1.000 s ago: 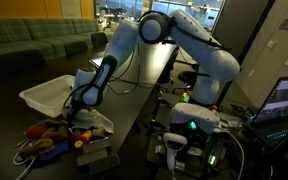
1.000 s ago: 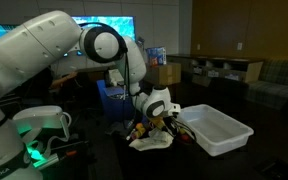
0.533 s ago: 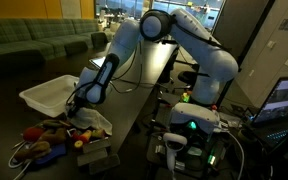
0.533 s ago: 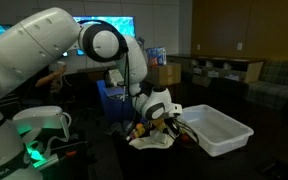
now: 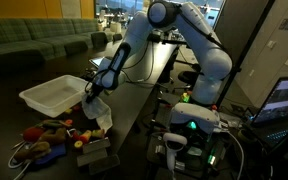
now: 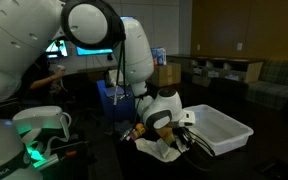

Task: Pick up the towel on the right, push the objects in front of the white storage container to the left, place the towel inside the storage container

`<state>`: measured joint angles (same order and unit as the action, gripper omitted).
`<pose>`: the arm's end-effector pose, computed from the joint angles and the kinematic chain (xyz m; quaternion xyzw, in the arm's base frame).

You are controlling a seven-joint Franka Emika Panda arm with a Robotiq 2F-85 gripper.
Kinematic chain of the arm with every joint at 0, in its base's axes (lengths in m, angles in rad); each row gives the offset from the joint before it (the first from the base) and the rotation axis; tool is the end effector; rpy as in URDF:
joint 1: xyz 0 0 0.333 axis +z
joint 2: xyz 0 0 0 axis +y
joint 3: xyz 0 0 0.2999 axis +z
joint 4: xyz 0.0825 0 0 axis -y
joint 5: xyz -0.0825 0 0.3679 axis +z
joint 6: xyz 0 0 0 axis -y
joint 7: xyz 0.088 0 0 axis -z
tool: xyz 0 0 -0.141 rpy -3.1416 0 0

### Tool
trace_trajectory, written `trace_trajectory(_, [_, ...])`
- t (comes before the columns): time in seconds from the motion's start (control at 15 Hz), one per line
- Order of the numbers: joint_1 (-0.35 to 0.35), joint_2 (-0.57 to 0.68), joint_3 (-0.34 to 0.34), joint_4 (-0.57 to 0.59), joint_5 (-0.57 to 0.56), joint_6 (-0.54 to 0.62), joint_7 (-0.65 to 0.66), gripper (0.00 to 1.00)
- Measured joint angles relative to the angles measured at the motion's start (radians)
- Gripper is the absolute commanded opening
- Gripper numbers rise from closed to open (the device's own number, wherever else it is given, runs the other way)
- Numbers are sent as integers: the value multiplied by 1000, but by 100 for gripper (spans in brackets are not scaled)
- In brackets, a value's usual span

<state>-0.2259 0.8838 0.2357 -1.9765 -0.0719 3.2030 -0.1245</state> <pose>0.6027 0.0159 0.0400 -0.9791 -0.0439 -0.1873 0.0667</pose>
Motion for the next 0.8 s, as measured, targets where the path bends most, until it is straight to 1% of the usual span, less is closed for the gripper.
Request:
trace_trajectory(0.13, [-17, -3, -20, -6, 0, 3, -3, 3])
trace_trajectory(0.27, [-6, 1, -56, 0, 0, 5, -1, 3])
trace_trajectory(0.4, [24, 13, -102, 21, 4, 6, 11, 3])
trace_trajectory(0.6, [93, 50, -171, 81, 17, 6, 44, 3])
trace_trajectory(0.8, [150, 96, -212, 147, 33, 6, 83, 3])
